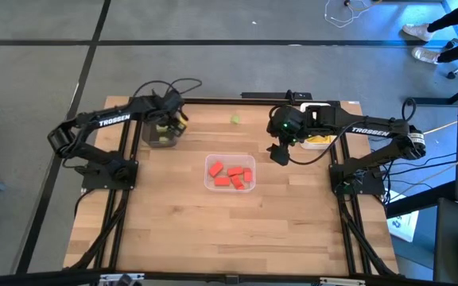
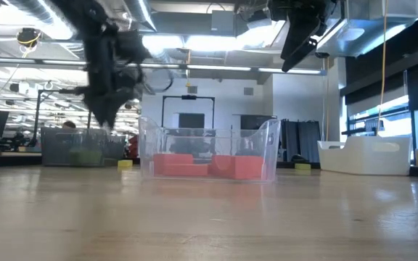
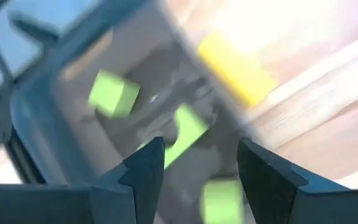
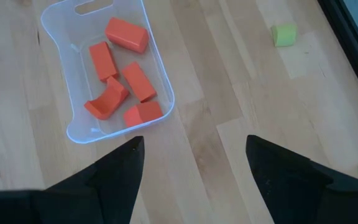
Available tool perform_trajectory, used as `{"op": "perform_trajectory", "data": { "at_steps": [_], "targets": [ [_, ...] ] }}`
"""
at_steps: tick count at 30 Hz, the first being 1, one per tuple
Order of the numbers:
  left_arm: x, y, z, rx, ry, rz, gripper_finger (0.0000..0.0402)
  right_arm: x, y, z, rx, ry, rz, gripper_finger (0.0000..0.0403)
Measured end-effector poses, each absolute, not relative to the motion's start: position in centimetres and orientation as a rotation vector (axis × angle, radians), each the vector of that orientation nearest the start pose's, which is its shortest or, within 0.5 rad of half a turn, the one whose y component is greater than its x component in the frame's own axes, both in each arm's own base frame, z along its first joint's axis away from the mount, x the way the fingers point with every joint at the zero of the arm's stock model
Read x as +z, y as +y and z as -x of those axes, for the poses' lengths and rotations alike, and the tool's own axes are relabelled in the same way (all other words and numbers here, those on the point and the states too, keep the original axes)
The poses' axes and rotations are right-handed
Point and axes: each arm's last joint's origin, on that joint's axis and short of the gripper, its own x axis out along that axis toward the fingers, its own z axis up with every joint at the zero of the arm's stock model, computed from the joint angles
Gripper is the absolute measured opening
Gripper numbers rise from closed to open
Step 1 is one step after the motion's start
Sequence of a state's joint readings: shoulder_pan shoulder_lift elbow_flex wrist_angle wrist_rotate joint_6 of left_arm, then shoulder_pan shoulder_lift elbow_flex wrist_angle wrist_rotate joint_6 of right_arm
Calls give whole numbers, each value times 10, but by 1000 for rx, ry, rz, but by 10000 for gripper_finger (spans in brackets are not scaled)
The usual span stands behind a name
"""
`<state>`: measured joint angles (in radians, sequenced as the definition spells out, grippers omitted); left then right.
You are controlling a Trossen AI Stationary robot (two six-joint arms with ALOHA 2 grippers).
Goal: Sort & place blocks by color
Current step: Put the green block into the black bin
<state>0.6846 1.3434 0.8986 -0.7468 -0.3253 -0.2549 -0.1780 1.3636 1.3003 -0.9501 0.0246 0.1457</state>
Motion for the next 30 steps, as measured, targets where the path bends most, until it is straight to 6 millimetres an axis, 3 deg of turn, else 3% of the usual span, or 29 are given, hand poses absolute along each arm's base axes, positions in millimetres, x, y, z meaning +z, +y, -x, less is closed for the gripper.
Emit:
{"op": "perform_trajectory", "data": {
  "at_steps": [4,7,11,16,30],
  "targets": [
    [253,163,-206,976,932,378,189,324,-48,-261,-258,997,-210,281],
    [267,166,-228,797,830,320,187,324,-48,-261,-258,995,-210,281],
    [276,175,-256,517,782,57,187,325,-48,-262,-252,979,-198,281],
    [268,195,-286,334,799,-173,187,325,-48,-262,-249,980,-192,281],
    [221,254,-361,53,871,-194,181,325,-48,-262,-248,981,-192,281]
  ]
}}
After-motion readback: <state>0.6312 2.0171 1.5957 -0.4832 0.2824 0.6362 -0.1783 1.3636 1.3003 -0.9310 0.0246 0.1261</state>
